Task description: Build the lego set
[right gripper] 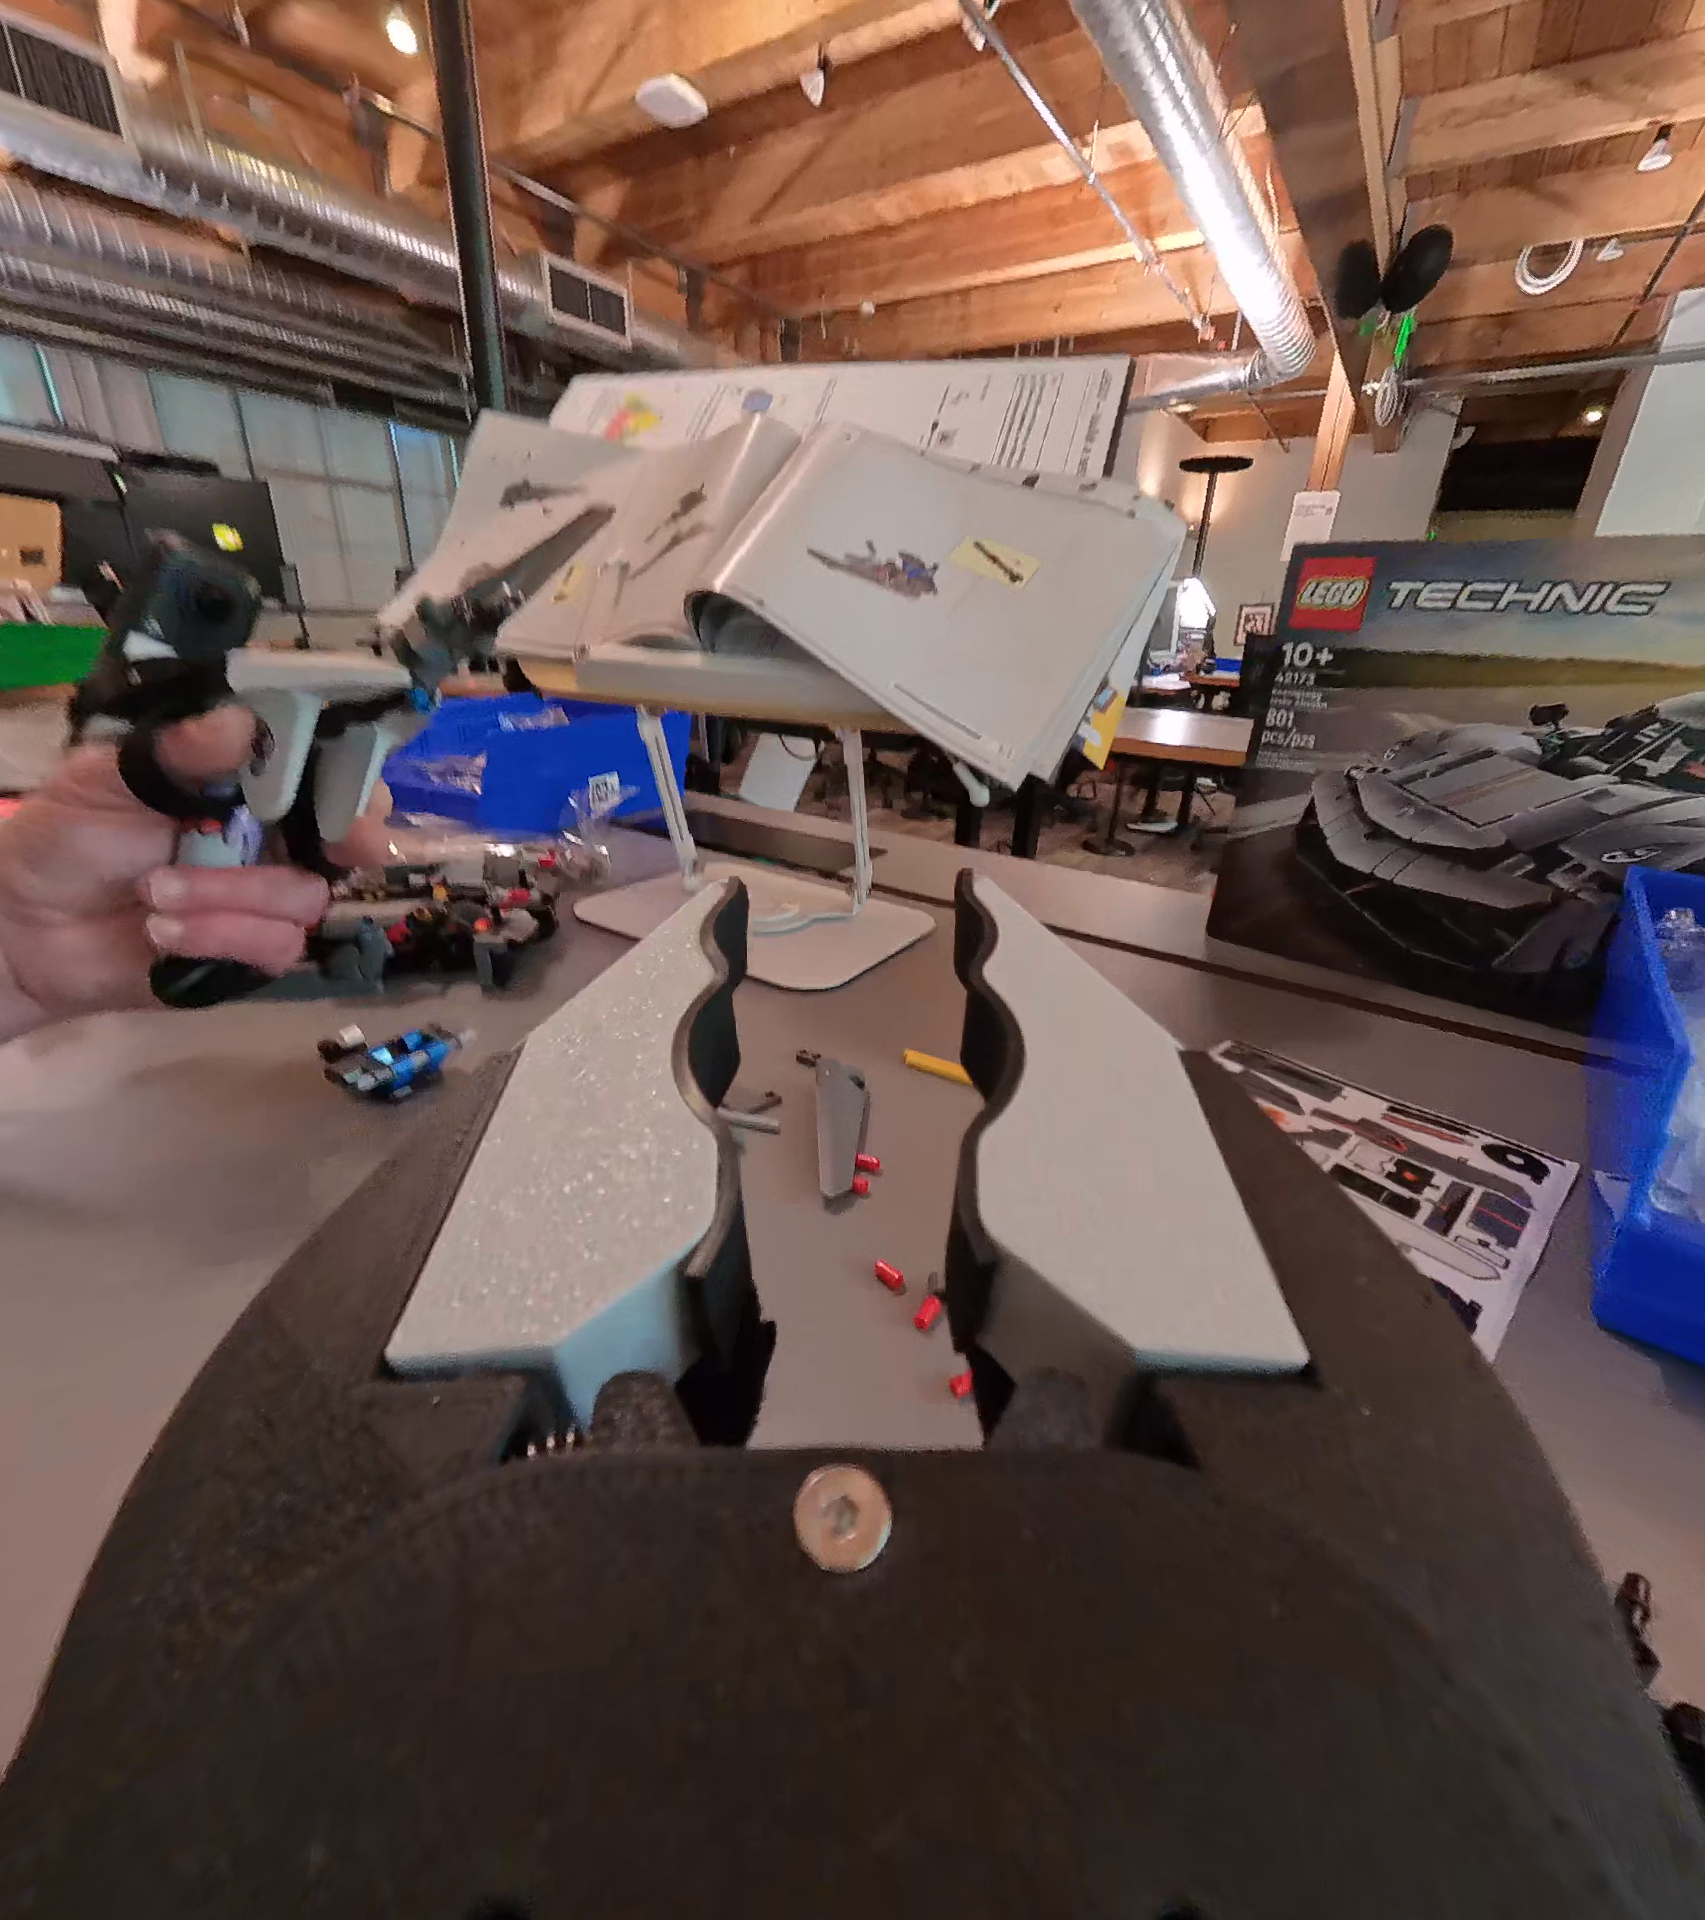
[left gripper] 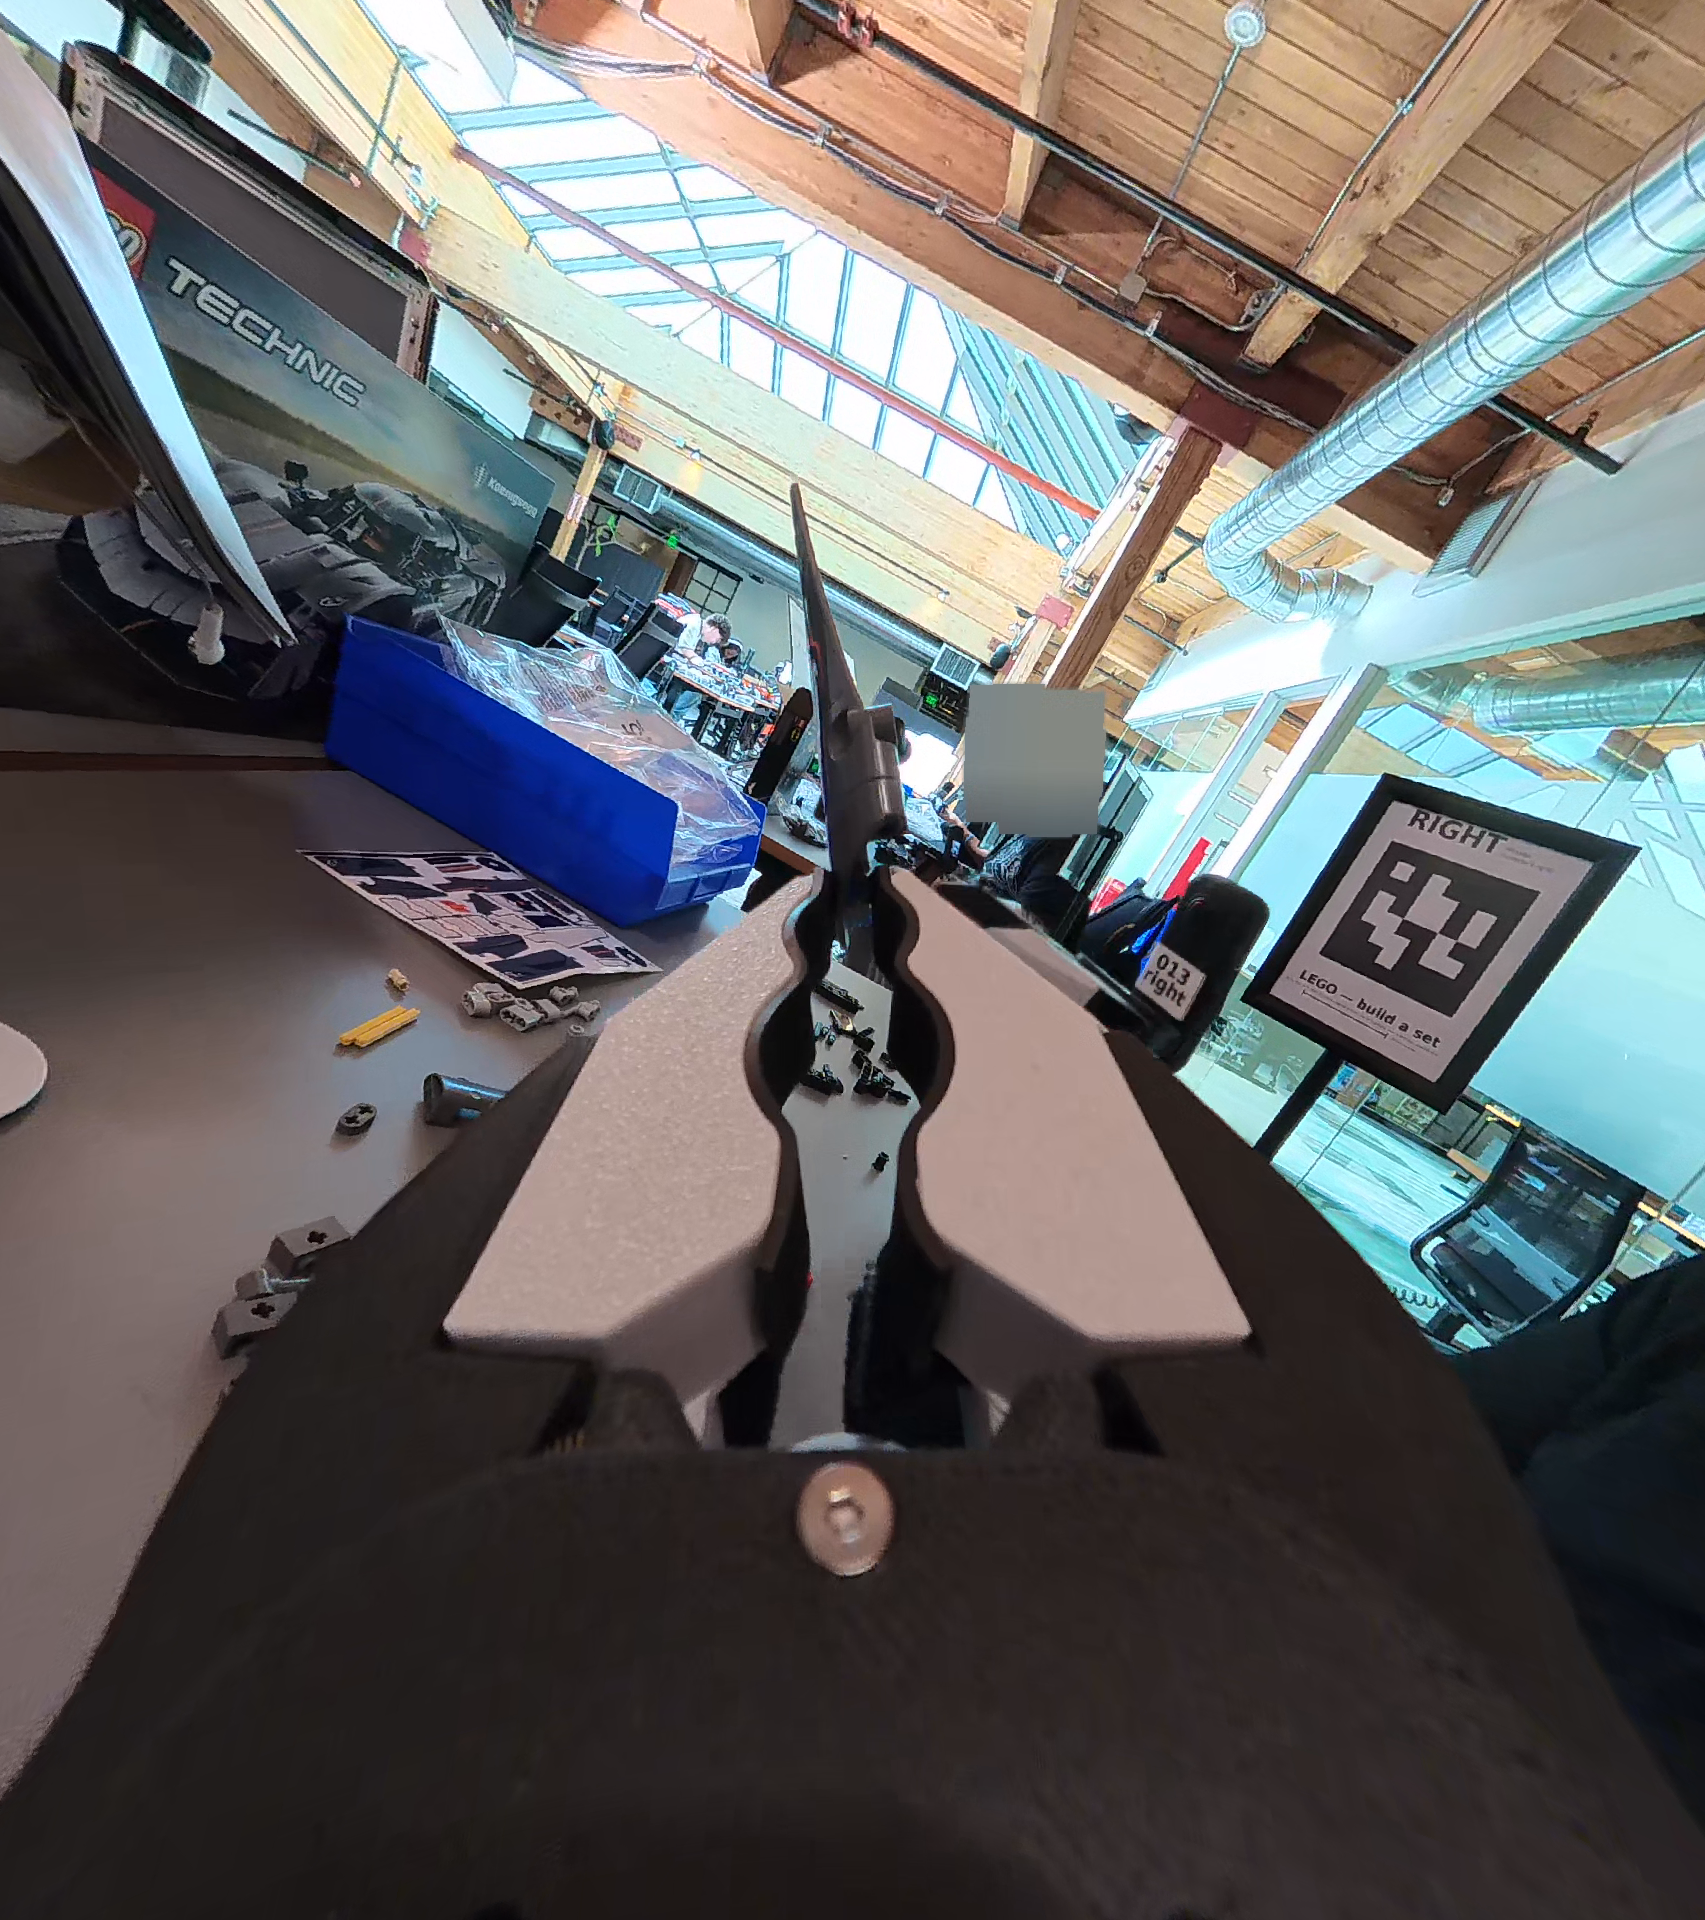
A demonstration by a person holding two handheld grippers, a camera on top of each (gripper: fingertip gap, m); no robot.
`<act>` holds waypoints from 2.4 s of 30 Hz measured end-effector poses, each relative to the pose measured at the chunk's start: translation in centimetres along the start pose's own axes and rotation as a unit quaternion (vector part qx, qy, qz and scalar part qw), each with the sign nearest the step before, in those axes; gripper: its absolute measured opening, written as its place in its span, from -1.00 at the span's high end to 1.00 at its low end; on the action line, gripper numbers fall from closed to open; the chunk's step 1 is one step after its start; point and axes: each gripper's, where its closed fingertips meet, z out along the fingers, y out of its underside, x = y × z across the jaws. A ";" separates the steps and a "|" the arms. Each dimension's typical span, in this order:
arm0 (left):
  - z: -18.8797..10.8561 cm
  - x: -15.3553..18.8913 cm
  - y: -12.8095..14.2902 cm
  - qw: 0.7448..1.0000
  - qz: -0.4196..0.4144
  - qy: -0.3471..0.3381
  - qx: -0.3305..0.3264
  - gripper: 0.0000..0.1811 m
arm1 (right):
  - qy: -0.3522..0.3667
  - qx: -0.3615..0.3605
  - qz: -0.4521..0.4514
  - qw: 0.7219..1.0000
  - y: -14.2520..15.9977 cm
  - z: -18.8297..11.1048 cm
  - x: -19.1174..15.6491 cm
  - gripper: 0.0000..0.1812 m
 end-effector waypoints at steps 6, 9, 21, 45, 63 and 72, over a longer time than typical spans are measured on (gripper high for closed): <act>0.2 -0.6 0.7 1.000 -0.011 -0.002 -0.008 0.96 | 0.004 -0.059 -0.052 0.997 3.1 1.2 -0.4 0.54; 0.3 -0.3 0.8 1.000 -0.008 0.000 -0.009 0.96 | 0.006 -0.087 -0.072 0.994 4.2 1.4 -0.5 0.52; -0.3 0.7 -0.5 1.000 -0.002 0.011 0.010 0.96 | 0.018 -0.125 -0.129 0.984 5.5 1.8 -1.1 0.53; -0.4 0.0 -0.2 1.000 -0.008 0.005 0.008 0.96 | 0.013 -0.137 -0.165 0.977 6.0 1.9 -1.8 0.54; -0.4 0.0 -0.2 1.000 -0.008 0.004 0.007 0.96 | 0.009 -0.142 -0.181 0.973 6.2 1.9 -2.2 0.54; -0.4 -0.1 -0.2 1.000 -0.008 0.004 0.006 0.96 | 0.009 -0.142 -0.183 0.973 6.2 1.9 -2.3 0.54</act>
